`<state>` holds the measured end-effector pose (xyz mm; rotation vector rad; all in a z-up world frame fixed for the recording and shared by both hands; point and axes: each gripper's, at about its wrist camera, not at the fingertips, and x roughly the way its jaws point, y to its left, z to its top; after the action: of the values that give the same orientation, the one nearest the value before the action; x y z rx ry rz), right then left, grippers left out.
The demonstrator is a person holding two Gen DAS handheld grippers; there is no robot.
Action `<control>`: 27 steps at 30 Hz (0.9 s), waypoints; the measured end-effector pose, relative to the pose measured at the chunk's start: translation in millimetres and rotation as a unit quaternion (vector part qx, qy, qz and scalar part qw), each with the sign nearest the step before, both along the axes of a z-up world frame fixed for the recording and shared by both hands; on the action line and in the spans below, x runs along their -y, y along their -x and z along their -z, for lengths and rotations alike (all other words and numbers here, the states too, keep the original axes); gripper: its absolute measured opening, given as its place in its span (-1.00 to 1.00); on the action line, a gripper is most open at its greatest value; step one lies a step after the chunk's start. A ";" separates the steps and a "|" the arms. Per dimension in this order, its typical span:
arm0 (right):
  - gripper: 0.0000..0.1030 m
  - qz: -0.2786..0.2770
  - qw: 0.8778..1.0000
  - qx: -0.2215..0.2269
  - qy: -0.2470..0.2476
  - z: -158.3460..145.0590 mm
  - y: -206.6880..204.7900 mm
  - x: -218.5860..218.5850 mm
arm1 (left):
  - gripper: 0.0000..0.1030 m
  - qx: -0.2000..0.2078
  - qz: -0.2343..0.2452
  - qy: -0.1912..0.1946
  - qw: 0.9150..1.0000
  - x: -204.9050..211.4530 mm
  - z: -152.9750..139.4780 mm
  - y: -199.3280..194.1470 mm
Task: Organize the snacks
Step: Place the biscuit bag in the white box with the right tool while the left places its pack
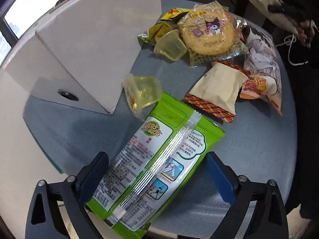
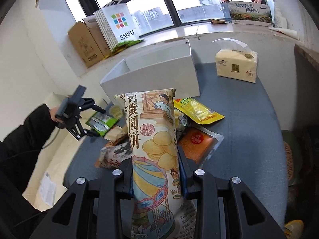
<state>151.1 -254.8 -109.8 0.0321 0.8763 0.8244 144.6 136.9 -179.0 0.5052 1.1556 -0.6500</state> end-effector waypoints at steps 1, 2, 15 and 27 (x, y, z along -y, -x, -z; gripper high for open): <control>-0.30 -0.004 1.000 -0.001 -0.003 -0.8 0.2 -0.7 | 0.91 -0.011 -0.007 0.010 1.000 -3.2 0.3 -3.3; -0.30 -0.010 1.000 -0.003 -0.009 -2.5 0.3 -1.8 | 0.88 -0.016 -0.012 0.015 1.000 -5.4 0.5 -4.9; -0.30 -0.036 0.999 0.013 -0.031 -9.1 10.3 -14.5 | 0.47 0.077 -0.133 0.146 0.977 6.5 -62.5 57.2; -0.30 0.003 0.994 0.060 -0.091 -43.8 -6.9 -39.5 | 0.47 0.249 -0.355 0.359 0.826 8.0 -176.2 75.4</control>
<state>158.0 -215.3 -66.0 0.1434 0.6868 0.8901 69.2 128.9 -2.8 -0.3963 0.4569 -0.2246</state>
